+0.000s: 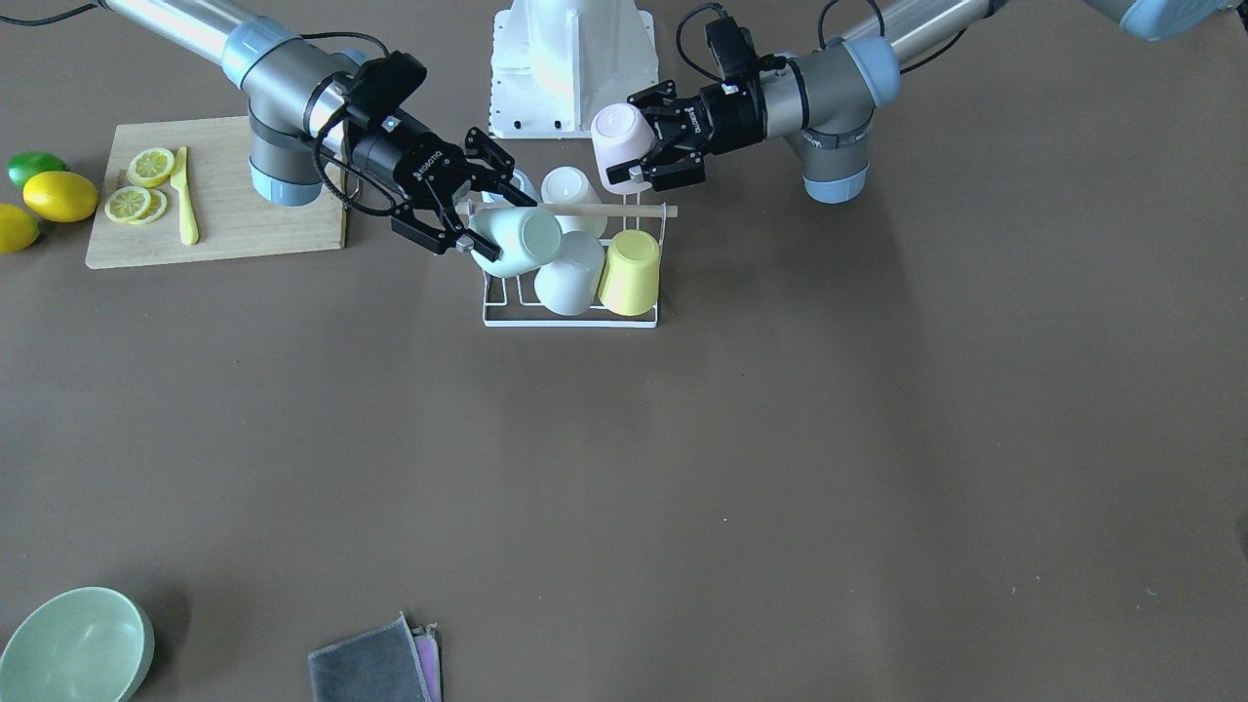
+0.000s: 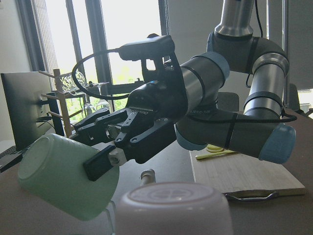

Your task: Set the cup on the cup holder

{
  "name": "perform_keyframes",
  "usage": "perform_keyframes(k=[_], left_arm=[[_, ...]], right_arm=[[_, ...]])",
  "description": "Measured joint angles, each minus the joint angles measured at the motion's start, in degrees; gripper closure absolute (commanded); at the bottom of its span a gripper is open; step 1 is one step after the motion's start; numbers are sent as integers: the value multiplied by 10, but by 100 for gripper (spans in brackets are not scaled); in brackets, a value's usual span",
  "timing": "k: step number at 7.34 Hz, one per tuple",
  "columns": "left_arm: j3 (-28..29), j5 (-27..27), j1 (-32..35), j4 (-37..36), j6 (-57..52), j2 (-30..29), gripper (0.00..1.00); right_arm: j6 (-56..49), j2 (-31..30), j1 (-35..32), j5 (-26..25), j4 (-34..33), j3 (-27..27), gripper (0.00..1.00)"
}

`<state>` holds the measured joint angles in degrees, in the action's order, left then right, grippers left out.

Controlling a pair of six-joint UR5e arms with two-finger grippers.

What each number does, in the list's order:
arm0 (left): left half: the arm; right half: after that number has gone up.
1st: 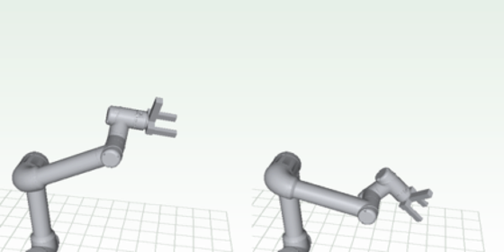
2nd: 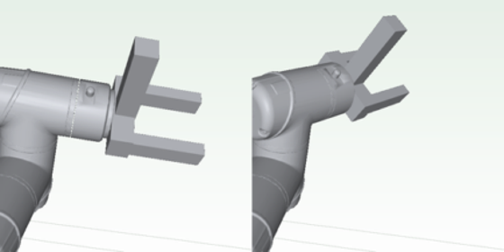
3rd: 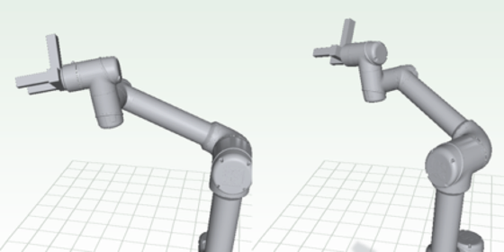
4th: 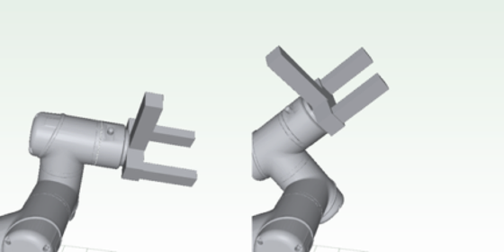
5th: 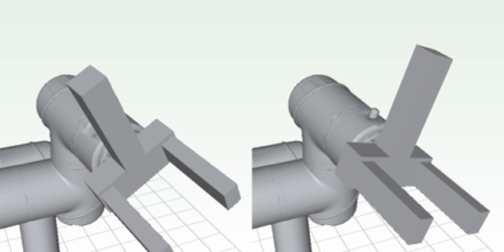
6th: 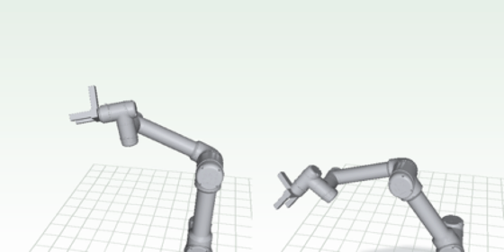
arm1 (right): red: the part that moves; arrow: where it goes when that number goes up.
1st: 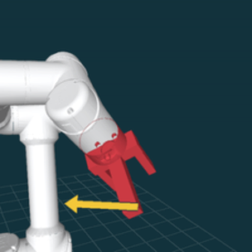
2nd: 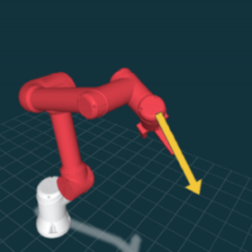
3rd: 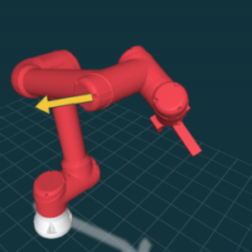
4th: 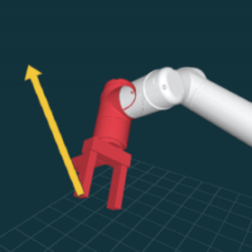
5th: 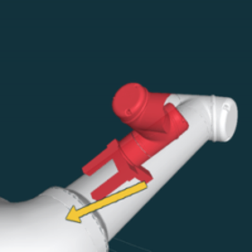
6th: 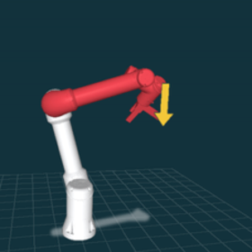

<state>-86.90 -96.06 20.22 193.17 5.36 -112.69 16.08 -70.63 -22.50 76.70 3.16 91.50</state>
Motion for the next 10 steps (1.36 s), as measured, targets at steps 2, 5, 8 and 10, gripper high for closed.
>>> perform_keyframes(k=[2, 5, 8, 10], left_arm=[[1, 3, 0, -1, 0, -1, 100], [6, 4, 0, -2, 1, -3, 100], [13, 4, 0, -1, 0, -7, 100], [16, 4, 0, 0, 0, -8, 2]], right_arm=[[0, -5, 2, 3, -1, 0, 93], [0, -10, 8, 3, -1, 1, 82], [4, -29, 12, 4, -1, 17, 0], [6, -41, 11, 4, -1, 25, 0]])
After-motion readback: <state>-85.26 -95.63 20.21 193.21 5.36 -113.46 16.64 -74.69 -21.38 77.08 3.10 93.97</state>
